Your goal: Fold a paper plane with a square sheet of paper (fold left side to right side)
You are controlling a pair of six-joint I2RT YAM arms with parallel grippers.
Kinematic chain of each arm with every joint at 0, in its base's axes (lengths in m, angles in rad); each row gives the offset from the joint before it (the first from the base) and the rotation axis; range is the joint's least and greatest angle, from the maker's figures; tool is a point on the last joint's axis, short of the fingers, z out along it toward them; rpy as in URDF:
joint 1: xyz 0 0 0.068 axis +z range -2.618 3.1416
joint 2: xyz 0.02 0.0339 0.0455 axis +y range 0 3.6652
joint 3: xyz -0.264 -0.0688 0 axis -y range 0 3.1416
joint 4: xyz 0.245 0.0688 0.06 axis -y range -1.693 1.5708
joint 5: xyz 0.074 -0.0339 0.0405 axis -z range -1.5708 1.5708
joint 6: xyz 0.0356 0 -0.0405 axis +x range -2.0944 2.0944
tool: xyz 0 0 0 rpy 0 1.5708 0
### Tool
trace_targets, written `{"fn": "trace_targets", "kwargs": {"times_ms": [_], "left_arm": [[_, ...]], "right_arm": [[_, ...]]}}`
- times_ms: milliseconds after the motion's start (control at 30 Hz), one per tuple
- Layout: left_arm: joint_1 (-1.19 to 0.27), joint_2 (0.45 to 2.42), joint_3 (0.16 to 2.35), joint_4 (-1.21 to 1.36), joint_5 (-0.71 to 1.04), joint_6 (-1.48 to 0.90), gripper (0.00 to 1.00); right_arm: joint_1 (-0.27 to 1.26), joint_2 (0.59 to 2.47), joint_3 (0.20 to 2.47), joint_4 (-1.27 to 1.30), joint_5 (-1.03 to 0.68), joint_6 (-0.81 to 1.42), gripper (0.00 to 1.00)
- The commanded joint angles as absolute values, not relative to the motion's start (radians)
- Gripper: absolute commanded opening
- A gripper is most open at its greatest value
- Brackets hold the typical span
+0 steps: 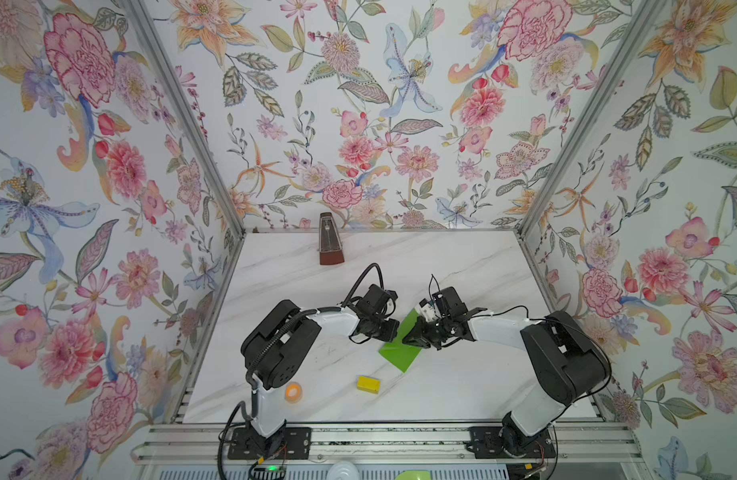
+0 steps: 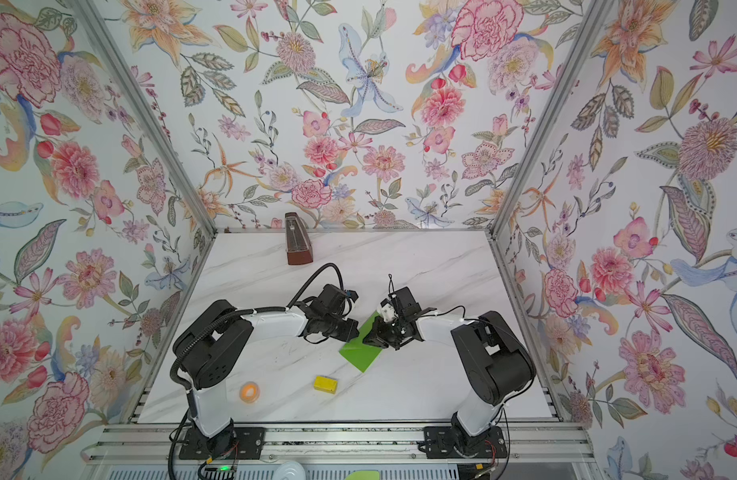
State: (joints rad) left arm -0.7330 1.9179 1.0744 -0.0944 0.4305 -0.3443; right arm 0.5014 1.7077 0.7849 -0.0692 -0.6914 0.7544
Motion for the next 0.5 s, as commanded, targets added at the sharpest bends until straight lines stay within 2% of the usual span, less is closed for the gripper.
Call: {"fn": "trace_targets", "kwargs": {"times_ms": [0,300,433,467], "left_arm": [[-0.728,1.994,1.054,-0.231,0.39,-0.304,0.0],[-0.722,1.99,1.078,-0.24,0.381,-0.277,0.0],[-0.714,1.987,1.114,-0.248,0.35,-0.261,0.0],[-0.709,1.981,1.125,-0.244,0.34,-0.26,0.03]], "right_arm": [[0.492,1.752,0.802,-0.113,-0.688,0.716,0.03],[0.483,1.824,0.766,-0.142,-0.626,0.675,0.03],[0.486,1.827,0.729,-0.072,-0.655,0.731,0.02],[0.486,1.826,0.719,-0.051,-0.656,0.753,0.02]]}}
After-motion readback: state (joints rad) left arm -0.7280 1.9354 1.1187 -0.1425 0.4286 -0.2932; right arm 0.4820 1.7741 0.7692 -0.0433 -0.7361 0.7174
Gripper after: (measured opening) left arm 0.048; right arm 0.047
